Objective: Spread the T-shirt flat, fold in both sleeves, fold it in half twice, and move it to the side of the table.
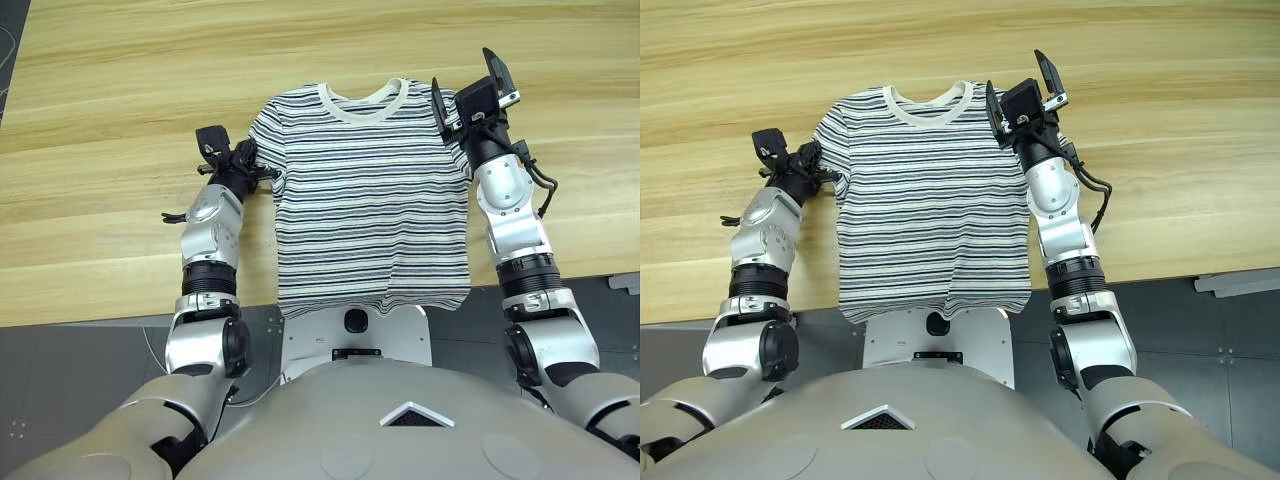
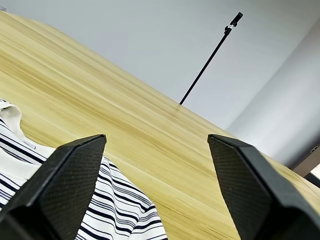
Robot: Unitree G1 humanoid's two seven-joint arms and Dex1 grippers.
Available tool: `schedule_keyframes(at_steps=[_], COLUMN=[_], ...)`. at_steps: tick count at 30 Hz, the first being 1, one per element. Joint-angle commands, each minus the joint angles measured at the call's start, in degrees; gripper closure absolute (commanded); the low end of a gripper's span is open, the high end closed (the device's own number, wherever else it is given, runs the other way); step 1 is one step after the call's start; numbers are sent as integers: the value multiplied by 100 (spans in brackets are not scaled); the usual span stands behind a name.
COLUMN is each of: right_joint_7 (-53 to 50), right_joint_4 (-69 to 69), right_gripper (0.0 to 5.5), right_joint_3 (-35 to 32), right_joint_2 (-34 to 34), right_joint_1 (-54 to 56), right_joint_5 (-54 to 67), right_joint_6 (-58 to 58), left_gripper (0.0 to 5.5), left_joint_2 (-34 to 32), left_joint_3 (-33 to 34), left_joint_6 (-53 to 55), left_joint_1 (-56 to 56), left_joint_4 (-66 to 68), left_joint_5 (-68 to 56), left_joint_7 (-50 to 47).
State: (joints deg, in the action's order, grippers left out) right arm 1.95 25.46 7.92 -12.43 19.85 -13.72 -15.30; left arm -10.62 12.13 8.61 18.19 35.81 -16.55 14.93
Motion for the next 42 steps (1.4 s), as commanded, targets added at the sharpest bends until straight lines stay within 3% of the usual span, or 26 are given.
schedule_keyframes(at_steps=[1,10,21,35,42], right_joint_7=[-42,-107,-105,-123,-139], right_joint_4=[68,225,263,260,254], right_gripper=[173,173,173,173,173], right_joint_3=[-20,10,29,62,88], right_joint_2=[-14,13,57,140,182], right_joint_1=[77,101,92,92,99], right_joint_5=[-49,-156,-185,-204,-204], right_joint_6=[-71,-240,-273,-276,-278], left_gripper=[539,539,539,539,539], left_joint_2=[-80,-39,253,605,696], left_joint_3=[-106,-524,-662,-1025,-1126], left_joint_6=[86,-185,400,264,287], left_joint_1=[-62,-236,-442,-321,-174], left_joint_4=[324,-197,-1348,-1702,-1051], left_joint_5=[229,677,540,756,867], left_joint_7=[-8,11,43,-81,-74])
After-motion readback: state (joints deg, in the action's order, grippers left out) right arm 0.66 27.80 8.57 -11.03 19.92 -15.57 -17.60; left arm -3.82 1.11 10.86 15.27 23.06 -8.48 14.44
